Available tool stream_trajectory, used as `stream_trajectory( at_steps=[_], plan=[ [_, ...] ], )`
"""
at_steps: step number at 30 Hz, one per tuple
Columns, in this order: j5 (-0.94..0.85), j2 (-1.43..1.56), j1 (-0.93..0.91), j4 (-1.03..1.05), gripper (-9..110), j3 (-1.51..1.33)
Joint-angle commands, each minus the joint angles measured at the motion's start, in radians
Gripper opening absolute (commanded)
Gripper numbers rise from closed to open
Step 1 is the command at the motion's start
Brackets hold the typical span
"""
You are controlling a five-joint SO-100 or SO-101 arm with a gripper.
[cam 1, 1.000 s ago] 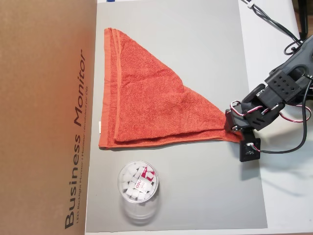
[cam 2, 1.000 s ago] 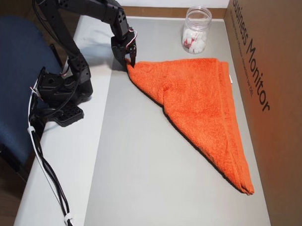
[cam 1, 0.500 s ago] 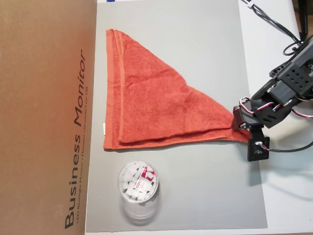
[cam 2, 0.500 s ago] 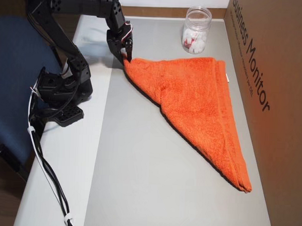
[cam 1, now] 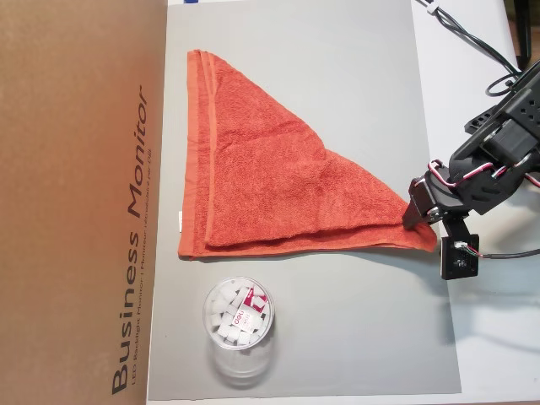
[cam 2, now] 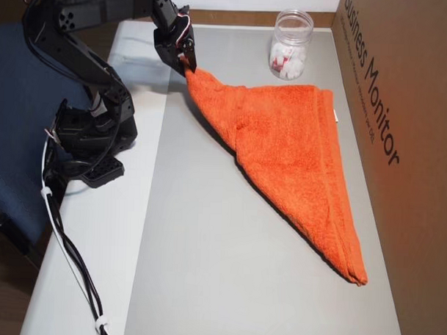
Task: Fold the blanket.
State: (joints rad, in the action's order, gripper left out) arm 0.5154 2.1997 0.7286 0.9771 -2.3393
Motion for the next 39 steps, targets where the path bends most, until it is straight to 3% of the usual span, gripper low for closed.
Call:
stream_trajectory(
  at_steps=[1, 8, 17, 29, 39],
  plan=[
    [0.034, 0.069, 0.006, 0.043, 0, 0.029],
    [0.291, 0.209, 0.069, 0.176, 0, 0.049],
    [0.494, 0.321, 0.072, 0.164, 0, 0.049],
    [0.667, 0.486, 0.06, 0.161, 0, 0.051],
    [0.683, 0.508, -0.04, 0.161, 0, 0.141]
  ],
)
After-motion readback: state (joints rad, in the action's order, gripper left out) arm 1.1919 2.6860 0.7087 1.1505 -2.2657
